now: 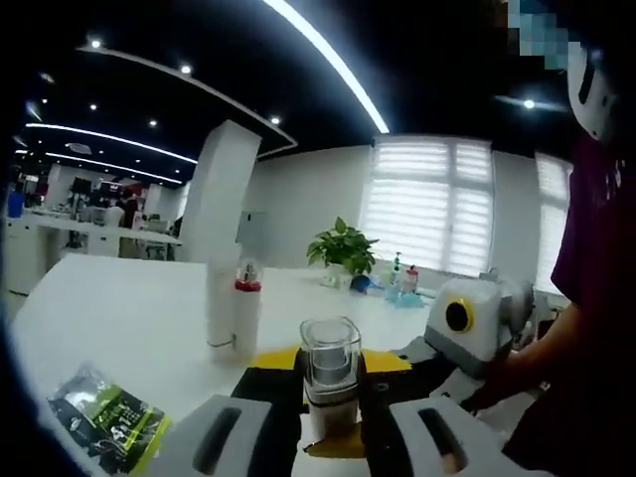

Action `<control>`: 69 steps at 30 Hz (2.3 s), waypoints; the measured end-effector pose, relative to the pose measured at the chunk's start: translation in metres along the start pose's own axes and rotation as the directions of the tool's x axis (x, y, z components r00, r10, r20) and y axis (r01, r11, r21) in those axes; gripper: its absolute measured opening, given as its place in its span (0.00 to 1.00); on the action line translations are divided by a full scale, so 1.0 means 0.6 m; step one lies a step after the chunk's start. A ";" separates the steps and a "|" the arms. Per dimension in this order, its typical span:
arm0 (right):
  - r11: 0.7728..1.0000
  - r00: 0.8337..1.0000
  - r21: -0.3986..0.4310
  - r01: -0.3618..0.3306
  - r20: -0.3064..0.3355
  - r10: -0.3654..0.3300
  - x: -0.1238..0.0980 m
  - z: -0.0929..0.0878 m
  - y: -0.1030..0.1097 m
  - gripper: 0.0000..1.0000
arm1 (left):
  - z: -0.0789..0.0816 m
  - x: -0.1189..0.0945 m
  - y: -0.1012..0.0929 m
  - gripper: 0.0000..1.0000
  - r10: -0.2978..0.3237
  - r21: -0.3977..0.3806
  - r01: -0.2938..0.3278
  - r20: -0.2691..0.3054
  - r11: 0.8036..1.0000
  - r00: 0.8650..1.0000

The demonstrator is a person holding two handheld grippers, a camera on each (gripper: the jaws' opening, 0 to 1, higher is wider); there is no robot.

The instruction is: Arrange the skincare products in the storage area until every visible bottle or jar stands upright without overlapping.

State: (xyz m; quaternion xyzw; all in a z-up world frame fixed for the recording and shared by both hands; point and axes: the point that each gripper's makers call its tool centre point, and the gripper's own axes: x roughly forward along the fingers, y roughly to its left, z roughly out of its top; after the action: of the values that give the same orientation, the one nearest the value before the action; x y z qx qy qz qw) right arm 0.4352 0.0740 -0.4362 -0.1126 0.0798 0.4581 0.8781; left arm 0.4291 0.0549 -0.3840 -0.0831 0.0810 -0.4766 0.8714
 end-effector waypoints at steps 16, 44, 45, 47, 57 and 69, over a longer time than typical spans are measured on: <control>0.917 0.924 0.120 -0.381 0.028 0.380 -0.034 0.010 0.076 0.23 | -0.025 -0.020 -0.069 0.20 -0.332 0.039 0.343 -0.167 0.939 0.928; 0.997 0.997 0.070 -0.040 0.070 0.035 -0.062 0.034 -0.185 0.23 | -0.075 0.001 0.083 0.78 0.110 -0.076 -0.105 0.066 0.992 0.992; 0.997 0.997 0.072 -0.031 0.070 0.026 -0.063 0.035 -0.201 0.23 | -0.078 0.004 0.085 0.79 0.112 -0.075 -0.107 0.069 0.991 0.991; 0.997 0.997 0.072 -0.018 0.073 0.013 -0.065 0.036 -0.223 0.23 | -0.082 0.007 0.089 0.80 0.122 -0.076 -0.117 0.073 0.990 0.990; 0.995 0.996 0.091 0.045 0.073 -0.052 -0.070 0.030 -0.318 0.23 | -0.101 0.003 0.094 0.80 0.127 -0.092 -0.119 0.087 0.989 0.988; 0.997 0.999 0.064 -0.047 0.017 0.046 0.017 0.001 -0.255 0.23 | -0.113 0.005 0.092 0.78 0.120 -0.055 -0.116 0.077 0.992 0.990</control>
State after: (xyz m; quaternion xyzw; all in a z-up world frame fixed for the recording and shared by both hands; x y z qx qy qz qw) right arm 0.5666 -0.0028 -0.4192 -0.0789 0.0901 0.4763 0.8711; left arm 0.4607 0.0773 -0.4626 -0.1194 0.0627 -0.4184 0.8982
